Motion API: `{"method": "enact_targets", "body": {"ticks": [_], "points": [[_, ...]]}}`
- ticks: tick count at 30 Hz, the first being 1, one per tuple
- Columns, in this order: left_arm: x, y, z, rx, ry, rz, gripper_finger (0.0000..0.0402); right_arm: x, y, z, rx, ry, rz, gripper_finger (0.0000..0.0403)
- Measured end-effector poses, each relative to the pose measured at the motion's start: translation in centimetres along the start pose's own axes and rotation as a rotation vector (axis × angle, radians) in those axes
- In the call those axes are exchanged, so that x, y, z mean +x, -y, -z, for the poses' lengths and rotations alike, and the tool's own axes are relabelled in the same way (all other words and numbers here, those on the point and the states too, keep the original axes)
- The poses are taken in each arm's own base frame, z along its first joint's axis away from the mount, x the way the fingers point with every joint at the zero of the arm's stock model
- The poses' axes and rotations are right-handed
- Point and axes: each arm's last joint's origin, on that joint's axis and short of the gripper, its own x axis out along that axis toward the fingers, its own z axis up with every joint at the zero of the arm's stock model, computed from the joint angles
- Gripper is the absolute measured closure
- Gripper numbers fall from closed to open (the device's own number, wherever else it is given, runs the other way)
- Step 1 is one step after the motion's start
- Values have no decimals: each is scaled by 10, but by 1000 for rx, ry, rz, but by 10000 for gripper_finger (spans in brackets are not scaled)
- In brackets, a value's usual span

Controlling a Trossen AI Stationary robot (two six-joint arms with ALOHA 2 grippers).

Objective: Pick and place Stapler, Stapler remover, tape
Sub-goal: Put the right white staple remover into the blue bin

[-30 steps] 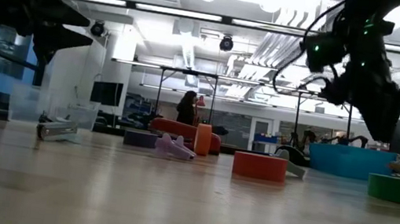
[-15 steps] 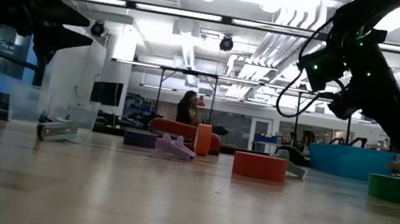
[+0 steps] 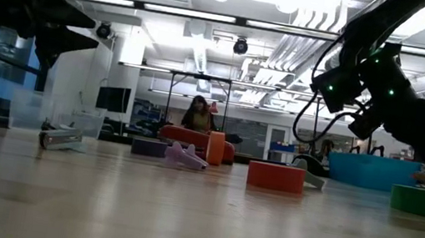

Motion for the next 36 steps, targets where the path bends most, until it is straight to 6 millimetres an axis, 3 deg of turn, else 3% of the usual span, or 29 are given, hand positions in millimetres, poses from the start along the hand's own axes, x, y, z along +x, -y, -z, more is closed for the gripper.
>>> {"method": "enact_targets", "body": {"ticks": [20, 31, 36], "points": [[0, 0, 0, 0, 0, 0, 207, 7, -4, -11, 51, -14, -61, 91], [0, 0, 0, 0, 0, 0, 207, 11, -7, -6, 34, -56, -35, 11], [0, 0, 0, 0, 0, 0, 207, 21, -7, -7, 12, -34, -30, 6]]}}
